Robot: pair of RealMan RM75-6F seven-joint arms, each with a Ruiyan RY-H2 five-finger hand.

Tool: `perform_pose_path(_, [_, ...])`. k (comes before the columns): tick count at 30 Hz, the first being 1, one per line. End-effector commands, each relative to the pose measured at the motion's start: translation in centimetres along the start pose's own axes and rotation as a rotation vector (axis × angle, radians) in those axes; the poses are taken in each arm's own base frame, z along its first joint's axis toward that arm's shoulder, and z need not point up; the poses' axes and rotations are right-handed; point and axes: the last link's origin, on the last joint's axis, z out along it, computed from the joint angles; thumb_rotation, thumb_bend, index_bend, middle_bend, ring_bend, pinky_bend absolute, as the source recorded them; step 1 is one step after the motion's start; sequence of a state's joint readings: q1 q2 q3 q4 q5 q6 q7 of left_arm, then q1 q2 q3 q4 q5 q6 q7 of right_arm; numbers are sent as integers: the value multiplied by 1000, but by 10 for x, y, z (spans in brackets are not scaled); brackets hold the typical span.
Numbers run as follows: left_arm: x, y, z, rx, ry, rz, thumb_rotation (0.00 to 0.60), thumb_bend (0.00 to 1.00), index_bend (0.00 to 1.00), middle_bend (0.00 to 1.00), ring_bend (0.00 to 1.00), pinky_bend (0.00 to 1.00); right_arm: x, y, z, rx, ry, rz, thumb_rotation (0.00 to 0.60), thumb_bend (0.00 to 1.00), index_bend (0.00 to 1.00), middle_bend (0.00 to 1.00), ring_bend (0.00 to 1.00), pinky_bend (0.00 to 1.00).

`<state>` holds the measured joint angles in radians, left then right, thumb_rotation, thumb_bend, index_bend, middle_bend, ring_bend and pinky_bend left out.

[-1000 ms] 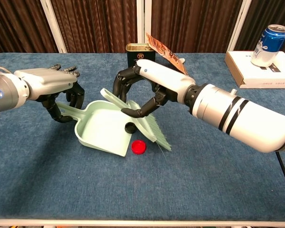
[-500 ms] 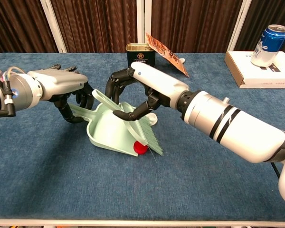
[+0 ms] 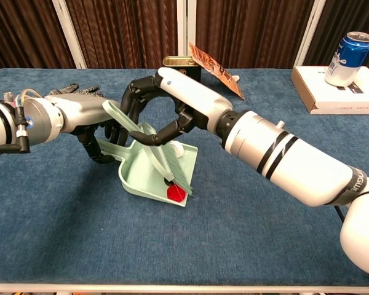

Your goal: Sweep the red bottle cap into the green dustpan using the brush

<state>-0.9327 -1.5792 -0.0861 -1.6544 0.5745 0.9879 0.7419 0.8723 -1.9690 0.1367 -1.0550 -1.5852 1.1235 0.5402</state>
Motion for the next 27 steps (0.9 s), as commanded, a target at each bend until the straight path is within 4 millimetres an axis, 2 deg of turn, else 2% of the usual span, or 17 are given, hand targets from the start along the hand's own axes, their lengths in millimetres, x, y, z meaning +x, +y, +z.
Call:
perform_pose_path(1, [0,-2,0,2,-2,2,600,348,511,472,339,237,7,-4,0,25,10,9,600,618,849,683,319,49])
perform_pose_path(7, [0,-5,0,4,-3,6,600,348,511,472,339,237,27,-1,-11,35,26,-24,600,620,849,684,320,49])
perform_pose_path(13, [-1,-7,-1,1,-7,0,600,348,511,472,339,237,37,20,-27,-43,-1,-75,600,621,849,685,324,49])
perform_pose_path(19, [-1,-6,-1,-5,-13,-5,600,349,511,472,339,238,24,32,-27,-83,-39,-75,600,620,849,685,324,49])
perform_pose_path(27, [4,-4,0,-11,-18,-22,600,349,511,472,347,240,-1,20,-13,-56,-43,-24,600,620,849,685,324,49])
